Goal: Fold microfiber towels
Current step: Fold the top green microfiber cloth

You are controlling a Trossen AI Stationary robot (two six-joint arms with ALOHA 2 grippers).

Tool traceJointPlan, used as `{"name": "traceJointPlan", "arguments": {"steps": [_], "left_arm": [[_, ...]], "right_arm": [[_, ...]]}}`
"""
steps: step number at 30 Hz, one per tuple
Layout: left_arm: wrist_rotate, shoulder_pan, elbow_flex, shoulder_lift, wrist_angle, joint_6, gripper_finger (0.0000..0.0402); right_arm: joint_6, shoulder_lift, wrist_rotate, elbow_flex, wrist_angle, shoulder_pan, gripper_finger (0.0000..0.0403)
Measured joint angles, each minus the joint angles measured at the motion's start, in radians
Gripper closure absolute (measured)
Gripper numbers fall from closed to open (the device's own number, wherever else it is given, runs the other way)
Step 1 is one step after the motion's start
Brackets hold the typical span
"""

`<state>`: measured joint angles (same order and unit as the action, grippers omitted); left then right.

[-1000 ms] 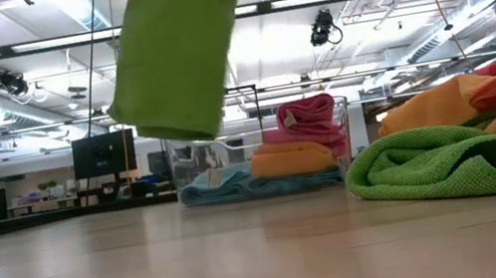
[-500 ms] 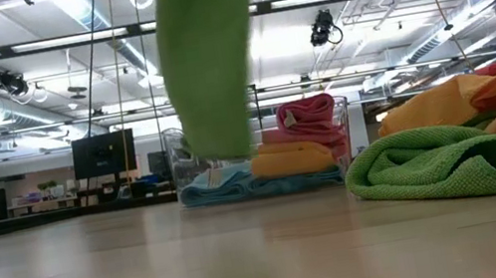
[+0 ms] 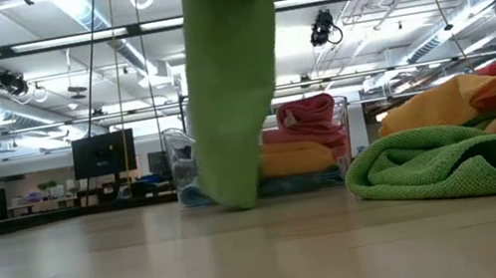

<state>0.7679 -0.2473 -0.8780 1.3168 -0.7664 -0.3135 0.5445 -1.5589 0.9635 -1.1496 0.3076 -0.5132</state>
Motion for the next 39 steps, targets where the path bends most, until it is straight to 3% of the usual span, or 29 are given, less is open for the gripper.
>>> {"name": "traceJointPlan", "arguments": {"steps": [7,14,19,27,30,36,39], "left_arm": [[0.024,0.035,0.001,0.040,-0.031,0.035,0.0393],[0.019,0.064,0.001,0.044,-0.054,0.110,0.0377],[-0.047,0.066,0.001,0.044,-0.066,0.172,0.0393],[-0.101,0.065,0.001,0.044,-0.157,0.225,0.0381],[-0.142,0.065,0.001,0.044,-0.171,0.236,0.0392],[-0.140,0.052,0.001,0.044,-0.170,0.225,0.0379],[-0.104,0.037,0.001,0.044,-0.170,0.174,0.0382]], "right_arm": [[0.009,-0.031,-0.081,-0.082,-0.064,0.032,0.0168],[-0.047,-0.064,-0.205,-0.096,-0.178,0.075,0.0168],[-0.056,-0.064,-0.262,-0.096,-0.190,0.114,0.0168],[-0.083,-0.064,-0.291,-0.096,-0.212,0.157,0.0182],[-0.070,-0.064,-0.266,-0.096,-0.211,0.177,0.0190],[0.018,-0.060,0.044,-0.096,-0.150,0.195,0.0206],[0.081,-0.049,0.086,-0.097,-0.120,0.158,0.0214]]}}
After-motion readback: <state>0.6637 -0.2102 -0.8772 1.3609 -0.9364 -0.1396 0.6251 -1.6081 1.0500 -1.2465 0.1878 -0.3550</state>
